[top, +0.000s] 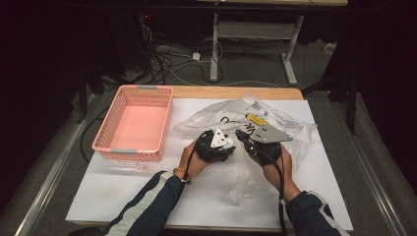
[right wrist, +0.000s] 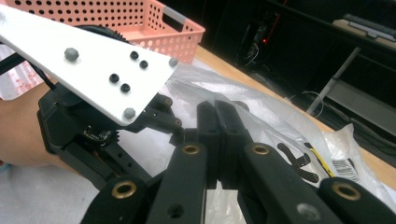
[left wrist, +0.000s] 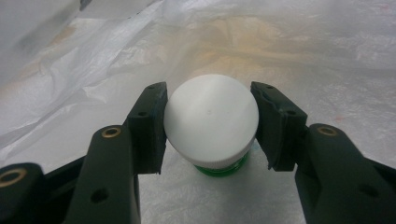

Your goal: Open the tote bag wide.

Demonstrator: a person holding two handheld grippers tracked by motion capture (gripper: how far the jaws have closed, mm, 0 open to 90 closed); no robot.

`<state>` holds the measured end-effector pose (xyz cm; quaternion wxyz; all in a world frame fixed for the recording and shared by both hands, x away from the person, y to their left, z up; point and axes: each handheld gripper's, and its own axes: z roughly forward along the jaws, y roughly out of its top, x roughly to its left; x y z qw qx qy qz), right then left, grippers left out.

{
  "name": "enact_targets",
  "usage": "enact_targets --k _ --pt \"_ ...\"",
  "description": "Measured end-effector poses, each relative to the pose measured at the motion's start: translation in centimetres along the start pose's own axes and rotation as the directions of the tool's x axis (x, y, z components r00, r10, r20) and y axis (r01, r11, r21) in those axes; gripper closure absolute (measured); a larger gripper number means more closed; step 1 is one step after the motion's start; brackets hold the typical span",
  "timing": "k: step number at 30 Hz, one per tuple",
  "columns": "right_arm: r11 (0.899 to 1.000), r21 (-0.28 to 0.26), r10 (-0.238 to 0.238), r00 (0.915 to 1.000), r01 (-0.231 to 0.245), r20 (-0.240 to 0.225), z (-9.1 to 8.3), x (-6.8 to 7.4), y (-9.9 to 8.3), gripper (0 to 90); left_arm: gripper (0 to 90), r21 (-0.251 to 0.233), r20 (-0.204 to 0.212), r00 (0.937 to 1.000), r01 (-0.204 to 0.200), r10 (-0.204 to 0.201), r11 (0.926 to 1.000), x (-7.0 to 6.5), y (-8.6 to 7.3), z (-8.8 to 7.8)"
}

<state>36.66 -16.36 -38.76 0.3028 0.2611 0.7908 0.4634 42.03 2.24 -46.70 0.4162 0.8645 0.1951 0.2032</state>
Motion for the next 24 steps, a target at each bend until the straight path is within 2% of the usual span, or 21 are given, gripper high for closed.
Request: enact_targets --k 3,6,8,10,13,15,16,17,18,20,23,24 --pt "1.0 0.008 0.0 1.0 0.0 -0.008 0.2 0.1 -0.1 90.0 41.5 -0.018 0.0 1.0 0.006 -0.006 0.9998 0.1 0.2 -0.6" --pt "1.0 0.015 0.0 0.9999 0.001 -0.012 0.3 0.1 -0.2 90.0 39.5 -0.032 -0.005 1.0 0.001 -0.001 0.9995 0.0 0.5 -1.6" --pt "1.0 0.019 0.0 0.9999 0.001 -0.015 0.2 0.0 -0.2 90.0 37.5 -0.031 -0.013 0.9997 -0.022 0.021 0.9993 -0.3 0.7 -2.6" --pt "1.0 0.025 0.0 0.9999 0.0 -0.013 0.2 0.0 -0.3 90.0 37.5 -0.024 -0.011 0.9981 -0.061 0.061 0.9978 -0.8 0.7 -3.9" --pt "1.0 0.029 0.001 0.9999 0.0 -0.013 0.1 -0.2 -0.3 90.0 37.5 -0.021 -0.003 0.9922 -0.125 0.124 0.992 -1.5 0.5 -6.4" --pt "0.999 0.033 -0.002 0.9999 0.002 -0.012 0.0 -0.2 -0.4 90.0 37.2 -0.02 -0.018 0.9896 -0.143 0.143 0.9895 -1.5 0.2 -8.2" --pt "0.999 0.035 -0.003 0.9999 0.003 -0.011 0.0 -0.2 -0.4 90.0 37.2 -0.028 -0.026 0.9899 -0.14 0.139 0.9897 -1.4 -0.1 -9.1" --pt "0.999 0.038 -0.005 0.9999 0.005 -0.01 -0.1 -0.3 -0.4 90.0 36.7 -0.038 -0.057 0.9899 -0.133 0.13 0.9904 -1.2 -0.4 -10.0" --pt "0.999 0.042 -0.006 0.9999 0.006 -0.011 -0.1 -0.3 -0.4 90.0 31.6 -0.042 -0.092 0.9874 -0.133 0.129 0.9902 -0.9 -0.7 -10.7" --pt "0.999 0.046 -0.005 0.9999 0.006 -0.013 -0.2 -0.5 -0.5 90.0 31.2 -0.045 -0.149 0.982 -0.124 0.116 0.9913 0.0 -1.2 -11.8" --pt "0.999 0.048 -0.004 1.0 0.005 -0.009 -0.5 -0.8 -0.6 90.0 28.9 -0.037 -0.208 0.977 -0.054 0.045 0.9978 1.8 -1.8 -12.5" --pt "0.999 0.05 -0.005 0.9999 0.006 -0.009 -0.5 -0.9 -0.7 90.0 28.9 -0.036 -0.206 0.9783 -0.033 0.025 0.9988 2.3 -1.9 -12.6"
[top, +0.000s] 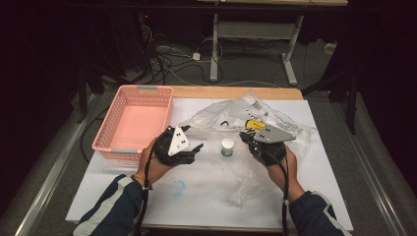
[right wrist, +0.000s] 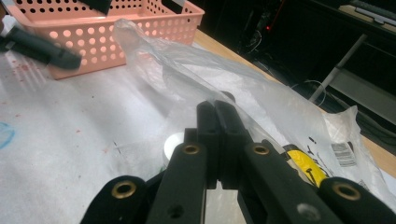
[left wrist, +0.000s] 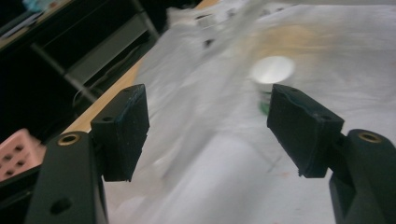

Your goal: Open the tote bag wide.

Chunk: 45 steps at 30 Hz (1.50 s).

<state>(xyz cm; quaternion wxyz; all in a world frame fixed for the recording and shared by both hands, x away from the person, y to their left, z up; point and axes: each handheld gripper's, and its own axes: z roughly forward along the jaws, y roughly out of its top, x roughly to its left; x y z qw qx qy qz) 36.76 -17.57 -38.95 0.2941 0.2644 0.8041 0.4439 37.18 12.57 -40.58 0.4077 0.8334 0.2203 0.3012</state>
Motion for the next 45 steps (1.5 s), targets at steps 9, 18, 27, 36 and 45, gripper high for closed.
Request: enact_targets --k 9,18,27,36,45 --pt "1.0 0.018 -0.005 0.9999 0.005 -0.013 -1.6 -1.4 -0.7 90.0 27.9 0.089 0.007 0.999 0.044 -0.045 0.9951 1.1 -0.2 1.5" --pt "1.0 0.017 0.006 1.0 -0.006 0.004 -2.3 -2.2 -0.8 90.0 35.1 0.175 0.087 0.9938 0.053 -0.069 0.9831 0.4 -0.7 3.3" --pt "0.999 -0.007 0.051 0.9987 -0.051 0.003 -3.1 -3.5 -1.4 89.4 77.1 0.179 0.145 0.9863 0.053 -0.079 0.9824 0.0 -1.1 4.2" --pt "0.999 -0.02 0.025 0.9995 -0.026 -0.017 -3.7 -2.1 -1.2 56.5 85.9 0.166 0.17 0.9836 0.03 -0.059 0.9857 -0.2 -1.2 3.9" --pt "0.999 0.013 -0.049 0.9889 0.051 -0.14 -6.6 0.9 -3.0 28.8 86.0 0.158 0.169 0.9842 0.027 -0.054 0.9871 -0.3 -1.4 3.9"
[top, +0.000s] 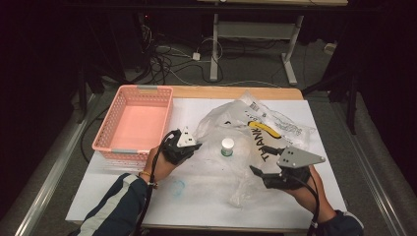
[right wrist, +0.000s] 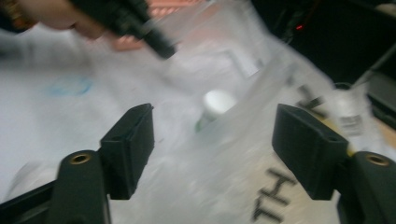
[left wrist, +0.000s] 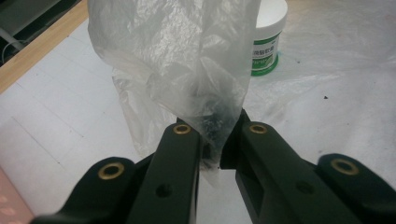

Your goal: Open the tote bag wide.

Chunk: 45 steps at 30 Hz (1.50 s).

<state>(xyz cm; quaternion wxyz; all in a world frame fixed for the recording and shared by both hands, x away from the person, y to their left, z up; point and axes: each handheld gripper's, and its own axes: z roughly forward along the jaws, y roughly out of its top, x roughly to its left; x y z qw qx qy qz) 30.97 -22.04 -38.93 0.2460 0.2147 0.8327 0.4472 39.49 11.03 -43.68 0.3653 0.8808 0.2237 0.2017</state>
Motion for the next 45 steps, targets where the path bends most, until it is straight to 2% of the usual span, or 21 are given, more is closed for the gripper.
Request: enact_targets --k 4,6,8,10,11,12,14,16,18,20,24,25,28,30,33,34,35,36,38,42,45 --pt "0.996 0.072 -0.036 0.9944 0.043 -0.099 0.4 1.3 -1.5 22.5 86.0 -0.003 -0.004 1.0 0.006 -0.006 1.0 0.1 -0.1 0.0" --pt "0.992 0.115 -0.047 0.9933 0.059 -0.106 0.8 1.6 -2.2 21.3 85.9 -0.002 -0.004 1.0 0.006 -0.006 1.0 0.1 -0.1 0.0" --pt "0.981 0.173 -0.077 0.9929 0.092 -0.09 1.4 1.8 -2.8 21.4 85.9 -0.004 -0.006 0.9999 0.008 -0.008 1.0 0.1 -0.2 0.1" --pt "0.97 0.216 -0.101 0.9933 0.111 -0.057 2.1 1.7 -3.5 29.9 85.8 -0.004 -0.008 0.9999 0.007 -0.007 1.0 0.1 -0.2 0.1" --pt "0.969 0.223 -0.1 0.9941 0.107 -0.042 2.5 1.5 -3.9 34.2 85.8 -0.008 -0.012 0.9999 0.008 -0.008 0.9999 0.1 -0.2 0.2" --pt "0.964 0.239 -0.104 0.9934 0.112 -0.048 2.8 1.2 -4.2 39.2 85.6 -0.011 -0.016 0.9998 0.009 -0.009 0.9999 0.1 -0.2 0.2" --pt "0.955 0.264 -0.129 0.9904 0.137 -0.048 3.2 1.0 -4.7 58.0 83.9 -0.017 -0.024 0.9996 0.012 -0.013 0.9998 0.1 -0.2 0.2" --pt "0.95 0.277 -0.139 0.9895 0.145 -0.042 3.3 0.9 -4.8 71.0 79.8 -0.026 -0.039 0.999 0.019 -0.02 0.9995 0.2 -0.2 0.2" --pt "0.953 0.272 -0.131 0.9911 0.133 -0.025 3.1 0.8 -4.7 80.5 68.9 -0.032 -0.07 0.9966 0.04 -0.042 0.9987 0.3 -0.2 0.3" --pt "0.958 0.258 -0.13 0.9915 0.127 -0.008 2.8 0.6 -4.5 86.9 62.4 -0.05 -0.078 0.9946 0.064 -0.068 0.9967 0.4 -0.2 0.3" --pt "0.973 0.207 -0.113 0.9927 0.101 0.042 1.6 0.0 -4.0 89.4 43.4 -0.061 -0.136 0.986 0.088 -0.095 0.9943 0.5 -0.1 0.3" --pt "0.977 0.195 -0.104 0.993 0.091 0.056 1.3 -0.2 -3.9 89.5 40.3 -0.066 -0.156 0.9827 0.09 -0.099 0.9937 0.5 0.0 0.3" --pt "0.986 0.155 -0.083 0.9913 0.067 0.102 0.2 -1.0 -3.7 89.9 35.4 -0.068 -0.172 0.9775 0.112 -0.122 0.9914 0.6 0.1 0.6" --pt "0.989 0.136 -0.069 0.9884 0.051 0.135 -0.5 -1.5 -3.6 90.0 34.9 -0.057 -0.173 0.9782 0.107 -0.115 0.9926 0.5 0.1 0.8" --pt "0.995 0.094 -0.035 0.9838 0.019 0.176 -1.5 -2.2 -3.6 90.0 39.9 -0.044 -0.175 0.9778 0.11 -0.116 0.993 0.5 0.2 1.1" --pt "0.997 0.079 -0.023 0.983 0.008 0.182 -1.7 -2.4 -3.6 90.0 46.9 -0.042 -0.165 0.9799 0.107 -0.112 0.9934 0.5 0.1 1.1" --pt "0.997 0.072 -0.018 0.9819 0.005 0.189 -1.8 -2.5 -3.6 90.0 60.6 -0.038 -0.155 0.9825 0.099 -0.104 0.9944 0.5 0.1 1.2" --pt "0.998 0.068 -0.018 0.9804 0.004 0.196 -1.9 -2.5 -3.6 90.0 69.6 -0.033 -0.148 0.9834 0.102 -0.106 0.9943 0.4 0.1 1.3" --pt "0.998 0.055 -0.018 0.9801 0.007 0.198 -1.9 -2.5 -3.5 90.0 81.4 -0.034 -0.143 0.9854 0.089 -0.093 0.9955 0.3 0.2 1.1" --pt "1.0 0.02 -0.011 0.9805 0.007 0.196 -2.1 -2.5 -3.0 90.0 86.1 -0.073 -0.156 0.9862 0.045 -0.056 0.9963 0.3 0.6 -0.2" --pt "1.0 -0.007 -0.01 0.979 0.012 0.204 -2.3 -2.6 -2.4 90.0 86.3 -0.1 -0.164 0.985 0.039 -0.055 0.9942 0.4 0.9 -1.4"
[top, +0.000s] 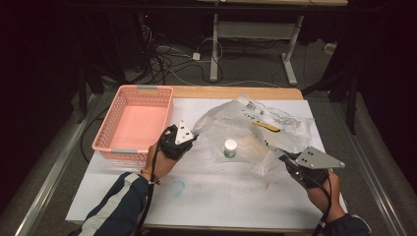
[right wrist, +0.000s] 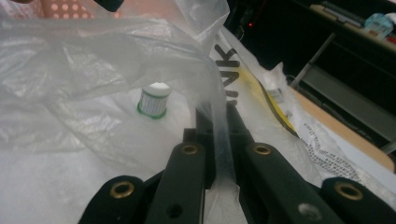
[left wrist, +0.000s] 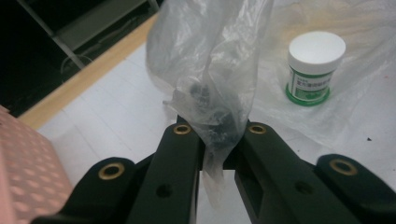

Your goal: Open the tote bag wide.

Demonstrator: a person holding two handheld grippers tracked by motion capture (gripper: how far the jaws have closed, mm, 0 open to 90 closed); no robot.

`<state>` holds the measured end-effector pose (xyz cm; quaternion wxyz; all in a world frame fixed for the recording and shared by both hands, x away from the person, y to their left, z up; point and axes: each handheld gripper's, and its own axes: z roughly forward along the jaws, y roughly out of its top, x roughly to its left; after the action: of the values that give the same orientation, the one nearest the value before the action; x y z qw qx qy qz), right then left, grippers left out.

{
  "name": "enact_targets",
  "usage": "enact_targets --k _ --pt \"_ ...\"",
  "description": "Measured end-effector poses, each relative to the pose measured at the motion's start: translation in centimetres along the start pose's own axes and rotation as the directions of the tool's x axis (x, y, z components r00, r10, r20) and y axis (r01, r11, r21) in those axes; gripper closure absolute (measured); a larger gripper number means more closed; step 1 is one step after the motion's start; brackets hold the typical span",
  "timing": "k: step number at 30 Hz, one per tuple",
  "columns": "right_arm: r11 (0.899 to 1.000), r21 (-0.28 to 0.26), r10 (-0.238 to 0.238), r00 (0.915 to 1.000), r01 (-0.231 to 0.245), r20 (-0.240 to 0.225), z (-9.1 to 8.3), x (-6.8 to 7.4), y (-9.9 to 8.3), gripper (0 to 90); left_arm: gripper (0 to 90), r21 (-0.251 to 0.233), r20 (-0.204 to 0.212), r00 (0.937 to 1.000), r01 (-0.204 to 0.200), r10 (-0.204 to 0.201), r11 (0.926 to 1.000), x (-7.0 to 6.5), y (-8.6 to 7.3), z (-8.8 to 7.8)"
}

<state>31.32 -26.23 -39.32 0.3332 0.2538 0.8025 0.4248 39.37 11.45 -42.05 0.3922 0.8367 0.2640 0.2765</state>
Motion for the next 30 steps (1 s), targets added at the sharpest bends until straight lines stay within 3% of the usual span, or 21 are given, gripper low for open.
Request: enact_targets --k 9,18,30 --pt "1.0 -0.021 0.004 0.9999 -0.004 0.015 0.2 -0.6 0.8 90.0 86.5 -0.025 -0.012 0.9998 0.018 -0.018 0.9995 1.3 0.1 -1.3" --pt "0.998 -0.055 0.017 0.9994 -0.015 0.031 0.3 -1.4 1.9 90.0 86.6 -0.024 -0.01 0.9999 -0.004 0.004 0.9997 1.4 0.4 -2.0" --pt "0.993 -0.115 0.014 0.9996 -0.011 0.024 0.7 -1.5 3.9 90.0 86.7 -0.093 -0.032 0.9988 0.034 -0.037 0.995 2.6 0.5 -4.8"
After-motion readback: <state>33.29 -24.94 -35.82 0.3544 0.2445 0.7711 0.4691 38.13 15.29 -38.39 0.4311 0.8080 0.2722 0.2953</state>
